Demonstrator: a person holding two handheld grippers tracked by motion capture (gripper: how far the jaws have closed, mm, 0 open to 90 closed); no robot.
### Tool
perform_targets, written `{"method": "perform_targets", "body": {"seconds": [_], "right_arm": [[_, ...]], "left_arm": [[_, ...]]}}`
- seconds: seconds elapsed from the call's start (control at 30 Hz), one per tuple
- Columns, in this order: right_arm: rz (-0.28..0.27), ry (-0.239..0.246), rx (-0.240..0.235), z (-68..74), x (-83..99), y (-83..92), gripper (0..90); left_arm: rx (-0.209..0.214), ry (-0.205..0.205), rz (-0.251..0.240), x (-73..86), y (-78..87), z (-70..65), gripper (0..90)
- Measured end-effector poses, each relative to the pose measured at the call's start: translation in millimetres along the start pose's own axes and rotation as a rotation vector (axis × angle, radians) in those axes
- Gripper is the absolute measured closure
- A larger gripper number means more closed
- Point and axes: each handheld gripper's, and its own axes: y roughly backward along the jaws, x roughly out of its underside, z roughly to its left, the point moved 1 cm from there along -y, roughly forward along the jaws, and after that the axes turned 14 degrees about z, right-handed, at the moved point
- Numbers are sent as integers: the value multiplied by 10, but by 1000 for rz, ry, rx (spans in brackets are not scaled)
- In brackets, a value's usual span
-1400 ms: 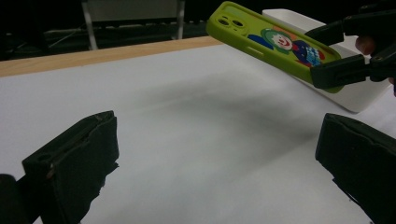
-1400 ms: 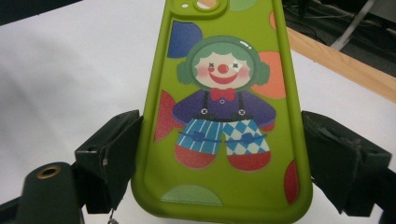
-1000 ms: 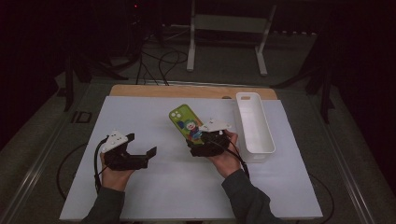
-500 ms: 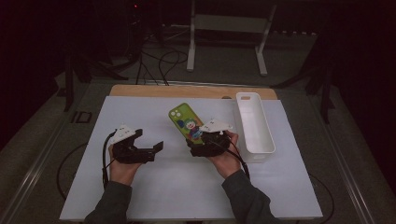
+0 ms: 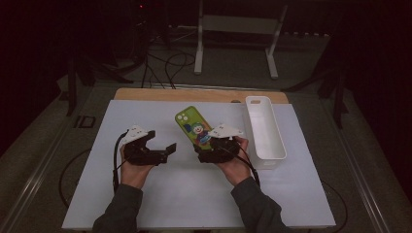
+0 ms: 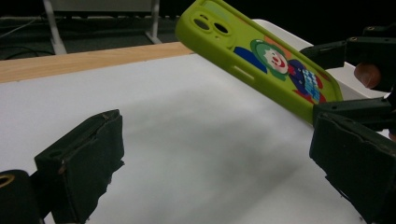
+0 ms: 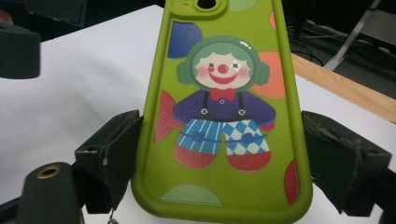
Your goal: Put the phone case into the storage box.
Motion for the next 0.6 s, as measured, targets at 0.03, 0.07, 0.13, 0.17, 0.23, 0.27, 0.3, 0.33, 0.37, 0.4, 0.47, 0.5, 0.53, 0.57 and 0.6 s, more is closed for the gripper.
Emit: {"method": "perform_targets", "body": {"seconds": [0.03,0.07,0.13,0.17,0.23,0.27,0.3,0.33,0.37,0.4,0.47,0.5,0.53,0.57,0.6], "right_arm": [[-1,0,-2,3,0,0,155],[-2,0,-2,5,0,0,155],[-5,1,-3,9,-1,3,155],[-5,1,-3,9,-1,3,155],[-10,3,-4,13,-2,6,155],[-10,2,-4,16,-1,6,154],[-11,3,-5,17,0,6,155],[-13,3,-6,21,0,6,155],[-13,3,-6,23,-1,6,155],[-16,5,-6,25,-1,5,155],[-21,4,-6,32,-4,3,155],[-21,4,-6,32,-4,3,155],[-22,4,-8,36,-5,2,155],[-23,4,-8,41,-6,0,155],[-23,3,-9,44,-7,-1,155]], "left_arm": [[2,-4,2,-8,-4,-3,34],[6,-3,2,-16,-10,-13,35],[9,-7,0,-29,-22,-25,38],[9,-7,0,-29,-22,-25,40],[17,-3,0,-41,-38,-38,44],[22,-2,-2,-45,-44,-43,46],[24,-2,0,-49,-51,-48,50],[28,2,-2,-52,-57,-54,54],[32,0,0,-56,-62,-56,57],[35,3,0,-60,-68,-60,61],[43,6,1,-70,-78,-71,77],[46,9,-1,-75,-82,-79,77],[52,7,-3,-82,-88,-86,83],[51,6,-2,-86,-91,-92,90],[51,8,-2,-91,-96,-101,95]]}}
